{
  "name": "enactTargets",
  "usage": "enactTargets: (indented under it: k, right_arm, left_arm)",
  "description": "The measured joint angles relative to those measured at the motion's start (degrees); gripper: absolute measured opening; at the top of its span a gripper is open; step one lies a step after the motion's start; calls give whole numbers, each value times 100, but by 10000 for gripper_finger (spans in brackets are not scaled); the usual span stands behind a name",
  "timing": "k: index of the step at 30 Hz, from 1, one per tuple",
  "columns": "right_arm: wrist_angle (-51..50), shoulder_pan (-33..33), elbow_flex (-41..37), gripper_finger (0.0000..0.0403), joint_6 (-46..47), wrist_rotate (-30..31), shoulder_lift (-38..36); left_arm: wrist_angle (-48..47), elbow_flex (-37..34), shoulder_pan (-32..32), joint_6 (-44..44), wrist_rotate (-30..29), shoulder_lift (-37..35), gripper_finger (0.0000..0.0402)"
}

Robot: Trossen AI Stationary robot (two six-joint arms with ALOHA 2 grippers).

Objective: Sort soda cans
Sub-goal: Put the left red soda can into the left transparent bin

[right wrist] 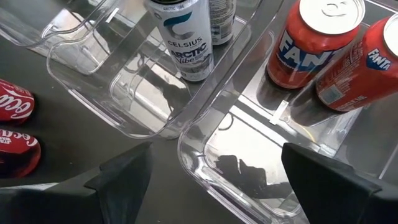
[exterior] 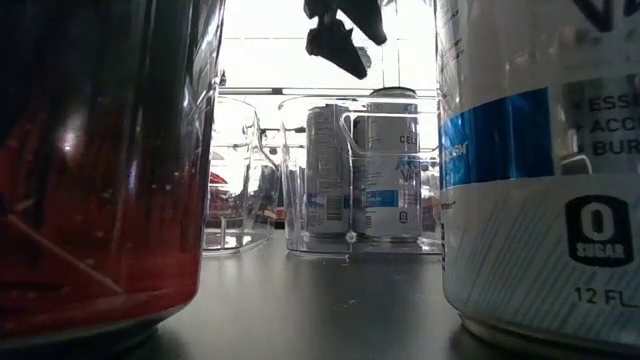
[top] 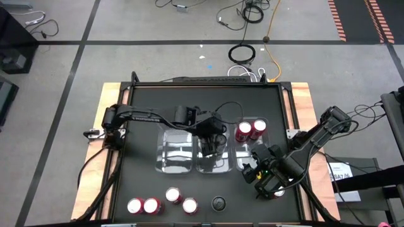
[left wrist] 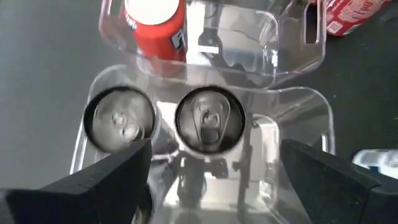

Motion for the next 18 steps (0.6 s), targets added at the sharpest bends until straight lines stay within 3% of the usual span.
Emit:
enactTargets:
  k: [5, 11, 15, 18]
  right_arm:
    - [-5, 0, 0, 345, -152, 0, -2]
    - [-15, 0, 0, 345, -278, 24, -2]
    - [-67, 0, 0, 345, -280, 27, -2]
    - [-108, 0, 0, 345, -280, 28, -2]
  left_arm:
    - [-803, 448, -39, -623, 112, 0, 366]
    - [-2471, 905, -183, -1268, 236, -1, 366]
    - [-3369, 945, -431, -1796, -206, -70, 366]
    - [-3429, 893, -663, -2099, -470, -126, 366]
